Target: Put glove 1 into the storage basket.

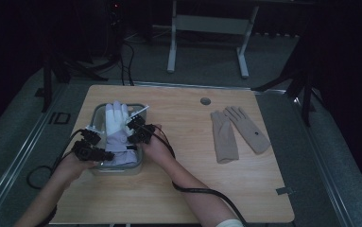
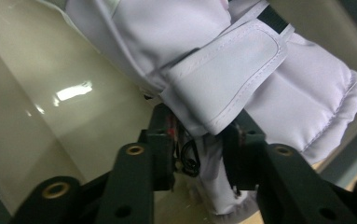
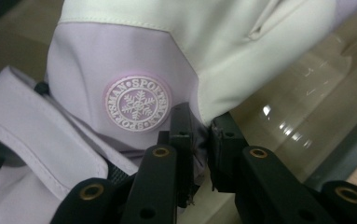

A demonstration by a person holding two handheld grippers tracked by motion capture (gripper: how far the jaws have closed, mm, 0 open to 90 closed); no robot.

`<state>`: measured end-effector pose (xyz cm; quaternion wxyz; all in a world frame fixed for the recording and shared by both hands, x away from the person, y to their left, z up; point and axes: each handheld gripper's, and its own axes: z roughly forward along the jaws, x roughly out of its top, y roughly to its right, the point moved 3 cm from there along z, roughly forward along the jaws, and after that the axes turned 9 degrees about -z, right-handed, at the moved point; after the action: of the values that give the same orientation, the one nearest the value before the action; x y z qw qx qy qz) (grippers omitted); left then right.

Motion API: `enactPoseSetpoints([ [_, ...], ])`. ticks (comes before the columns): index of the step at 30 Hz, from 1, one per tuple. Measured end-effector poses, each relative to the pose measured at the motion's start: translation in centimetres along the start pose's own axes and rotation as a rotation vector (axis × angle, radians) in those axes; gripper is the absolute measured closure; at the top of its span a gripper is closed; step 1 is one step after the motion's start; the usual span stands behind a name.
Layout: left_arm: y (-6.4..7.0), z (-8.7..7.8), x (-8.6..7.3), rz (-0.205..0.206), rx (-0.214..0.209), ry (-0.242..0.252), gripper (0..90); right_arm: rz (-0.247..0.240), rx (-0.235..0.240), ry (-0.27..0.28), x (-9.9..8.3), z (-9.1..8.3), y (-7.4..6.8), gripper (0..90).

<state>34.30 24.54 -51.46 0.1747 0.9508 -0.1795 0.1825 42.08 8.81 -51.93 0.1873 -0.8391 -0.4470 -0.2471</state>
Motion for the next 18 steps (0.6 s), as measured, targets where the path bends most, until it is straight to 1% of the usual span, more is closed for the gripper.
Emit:
enactPoseSetpoints([
  [1,0.1,0.1,0.0,-0.005,0.007,-0.008,64.0,-0.004,0.001,-0.022,0.1,0.3,0.0,78.4],
  [3,0.1,0.3,0.1,0.004,0.023,-0.015,62.9,-0.003,-0.006,-0.020,0.2,0.3,0.0,73.9],
  [5,0.1,0.3,0.1,0.008,0.033,-0.014,61.7,-0.027,-0.014,-0.014,0.3,0.2,-0.1,66.6],
  [6,0.1,0.3,0.1,0.004,0.034,-0.010,61.0,-0.020,-0.003,-0.004,0.3,0.1,-0.1,63.8],
  [7,0.1,0.3,0.1,-0.002,0.032,-0.002,60.6,-0.025,-0.002,-0.006,0.4,-0.1,-0.2,62.1],
  [8,0.1,0.2,0.1,-0.008,0.033,0.008,60.4,-0.040,-0.009,-0.003,0.4,-0.2,-0.2,57.9],
  [9,0.1,0.1,0.1,-0.012,0.034,0.017,59.6,-0.050,-0.003,0.007,0.5,-0.5,-0.3,52.8],
  [10,0.2,0.1,0.0,-0.021,0.034,0.031,58.8,-0.054,-0.003,0.010,0.6,-0.6,-0.3,50.2],
  [12,0.2,-0.1,-0.1,-0.015,0.046,0.049,55.1,-0.072,0.004,0.025,0.6,-0.9,-0.4,45.6],
  [13,0.2,-0.2,-0.1,-0.012,0.054,0.059,53.4,-0.075,0.002,0.042,0.7,-1.1,-0.3,39.3],
  [14,0.3,-0.4,-0.2,-0.007,0.061,0.072,51.7,-0.078,0.012,0.070,0.7,-1.3,-0.2,35.5],
  [15,0.3,-0.4,-0.2,-0.007,0.061,0.072,51.1,-0.078,0.012,0.070,0.7,-1.3,-0.2,35.5],
  [16,0.5,-0.9,-0.3,-0.008,0.059,0.106,51.0,-0.078,0.019,0.116,1.0,-2.1,-0.1,28.8],
  [17,0.6,-1.2,-0.3,-0.012,0.058,0.121,50.1,-0.084,0.017,0.134,1.0,-2.3,-0.1,26.5],
  [18,0.7,-1.5,-0.3,-0.006,0.064,0.137,48.8,-0.085,0.018,0.139,1.1,-2.6,-0.1,22.9],
])
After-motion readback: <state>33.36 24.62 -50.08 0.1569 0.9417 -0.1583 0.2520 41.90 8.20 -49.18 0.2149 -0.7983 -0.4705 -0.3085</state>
